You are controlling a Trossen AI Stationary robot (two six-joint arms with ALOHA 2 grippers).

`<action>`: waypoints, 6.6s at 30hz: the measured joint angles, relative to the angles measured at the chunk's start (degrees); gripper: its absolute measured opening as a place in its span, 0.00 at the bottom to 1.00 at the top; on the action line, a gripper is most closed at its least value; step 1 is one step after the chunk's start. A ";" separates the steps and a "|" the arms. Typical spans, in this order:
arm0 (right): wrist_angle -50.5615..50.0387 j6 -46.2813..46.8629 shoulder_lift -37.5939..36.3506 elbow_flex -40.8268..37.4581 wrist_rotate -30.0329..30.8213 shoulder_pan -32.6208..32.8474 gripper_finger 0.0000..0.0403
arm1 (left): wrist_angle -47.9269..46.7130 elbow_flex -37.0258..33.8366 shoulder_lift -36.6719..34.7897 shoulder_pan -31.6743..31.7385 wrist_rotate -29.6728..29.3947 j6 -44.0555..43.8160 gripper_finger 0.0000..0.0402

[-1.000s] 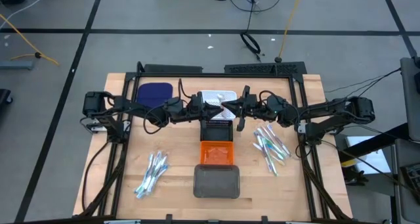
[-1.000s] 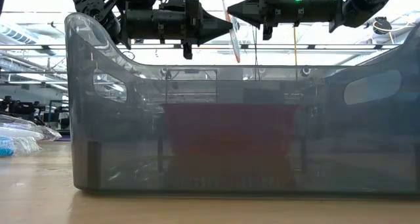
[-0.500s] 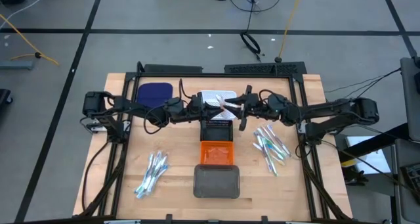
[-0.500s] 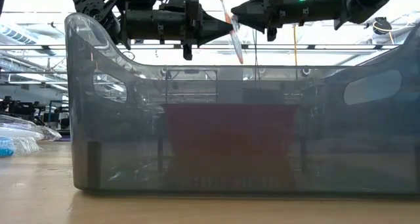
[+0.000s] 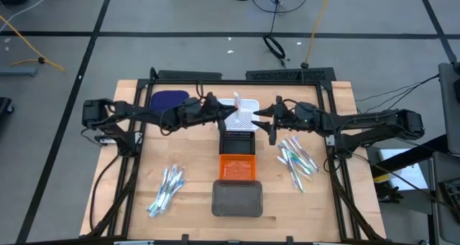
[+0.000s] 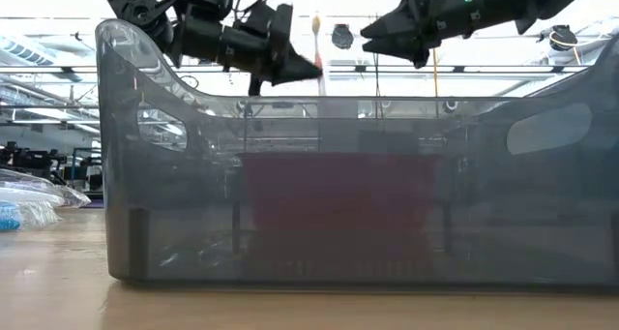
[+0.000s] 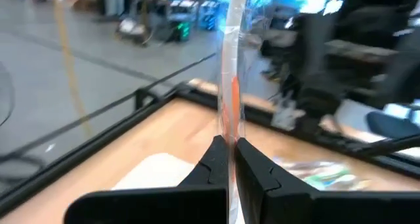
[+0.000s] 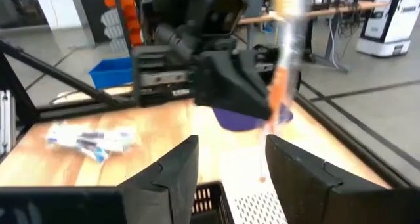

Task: Pick & Place Toothbrushes
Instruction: Put the orange toothbrush into the white basket, then put the purple toothbrush into the black bin

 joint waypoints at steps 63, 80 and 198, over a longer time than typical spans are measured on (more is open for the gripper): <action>-7.52 1.36 0.02 0.00 0.11 3.76 0.41 | -45.15 18.64 9.82 4.57 2.56 1.25 0.33; -13.12 2.87 0.05 -0.02 0.04 3.76 0.41 | -70.48 18.60 -0.32 0.19 9.52 2.64 0.36; -10.58 2.55 0.02 -0.02 -0.15 3.76 0.41 | -90.59 32.92 -0.67 -26.29 -27.96 -23.99 0.00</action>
